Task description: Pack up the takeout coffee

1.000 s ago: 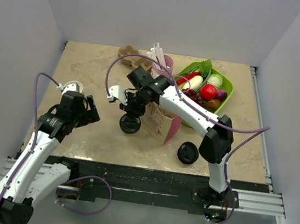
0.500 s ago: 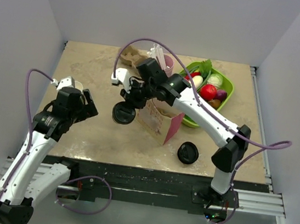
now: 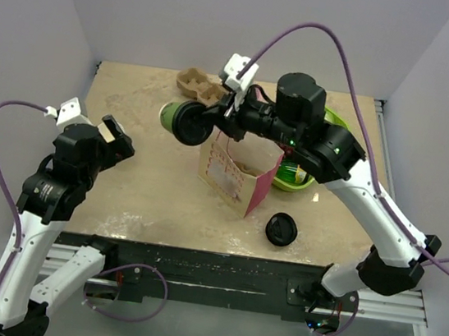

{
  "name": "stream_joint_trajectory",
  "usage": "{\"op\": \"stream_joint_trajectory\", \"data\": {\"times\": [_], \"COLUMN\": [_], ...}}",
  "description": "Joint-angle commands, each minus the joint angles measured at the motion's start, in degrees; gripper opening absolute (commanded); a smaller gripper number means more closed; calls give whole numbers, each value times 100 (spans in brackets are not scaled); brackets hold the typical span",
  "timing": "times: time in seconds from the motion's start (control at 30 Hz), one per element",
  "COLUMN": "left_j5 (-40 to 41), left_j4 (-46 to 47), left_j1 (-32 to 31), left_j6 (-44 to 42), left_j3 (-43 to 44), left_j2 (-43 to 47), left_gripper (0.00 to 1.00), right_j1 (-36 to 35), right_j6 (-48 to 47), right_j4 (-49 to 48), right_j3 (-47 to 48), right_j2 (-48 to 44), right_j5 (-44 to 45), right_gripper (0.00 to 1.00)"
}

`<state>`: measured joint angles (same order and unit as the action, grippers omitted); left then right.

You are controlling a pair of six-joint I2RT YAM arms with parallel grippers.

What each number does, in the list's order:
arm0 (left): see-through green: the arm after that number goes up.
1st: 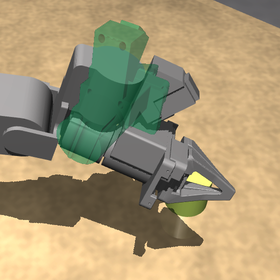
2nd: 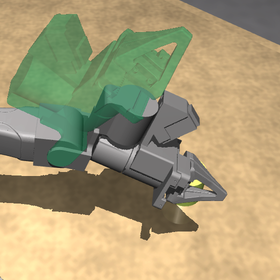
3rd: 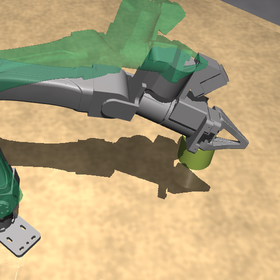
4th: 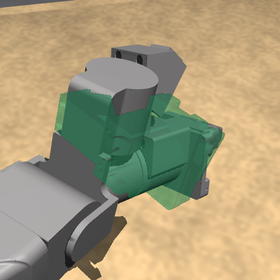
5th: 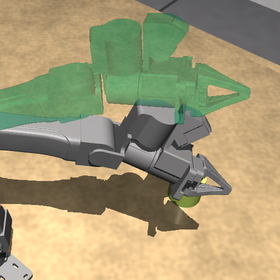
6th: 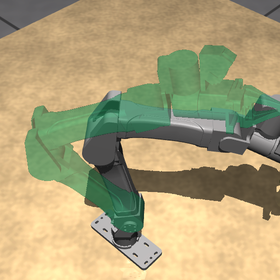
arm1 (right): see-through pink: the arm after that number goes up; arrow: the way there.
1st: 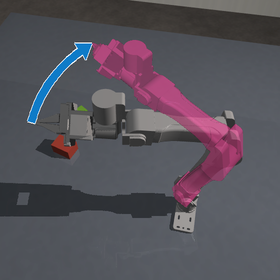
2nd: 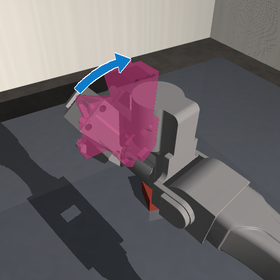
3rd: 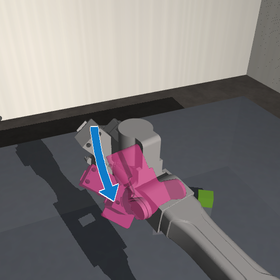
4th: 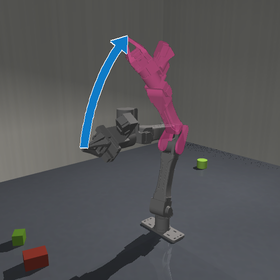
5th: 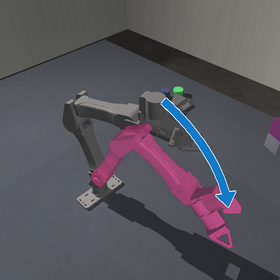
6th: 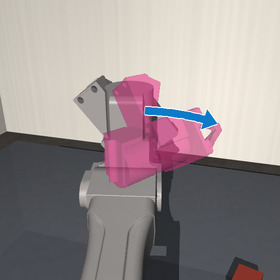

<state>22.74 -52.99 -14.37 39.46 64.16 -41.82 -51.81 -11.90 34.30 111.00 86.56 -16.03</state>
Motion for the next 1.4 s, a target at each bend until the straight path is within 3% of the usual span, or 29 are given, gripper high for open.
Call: {"op": "stream_joint_trajectory", "data": {"times": [0.0,0.07,0.17,0.4,0.57,0.7,0.83,0.97,1.37], "left_j5": [-182,-410,-665,-1368,-2598,-3160,-2969,-2574,-2740], "left_j4": [587,868,1158,2037,2985,3681,3489,3296,3480], "left_j1": [22,22,22,22,-22,-573,-1199,-1331,-1481], "left_j6": [26,-61,-141,-377,-632,-1036,-1580,-1687,-2171], "left_j3": [167,167,246,684,1274,1388,1976,2241,1723], "left_j2": [-229,-396,-625,-1345,-2303,-2899,-3630,-4009,-4123], "left_gripper": [100,100,100,100,100,100,100,100,98], "right_j1": [74,180,538,1006,1094,1103,1094,1103,1244], "right_j6": [776,821,1022,1329,1655,1822,2051,2595,2667], "right_j4": [-179,144,601,1025,1333,1500,1948,2808,2995], "right_j3": [342,431,501,-68,-578,-632,-632,-440,-764], "right_j2": [-192,-210,-254,-684,-773,-878,-694,-255,159], "right_j5": [1688,2555,2938,2370,2324,2104,2218,2525,2333], "right_gripper": [0,0,0,0,0,0,0,0,0]}}
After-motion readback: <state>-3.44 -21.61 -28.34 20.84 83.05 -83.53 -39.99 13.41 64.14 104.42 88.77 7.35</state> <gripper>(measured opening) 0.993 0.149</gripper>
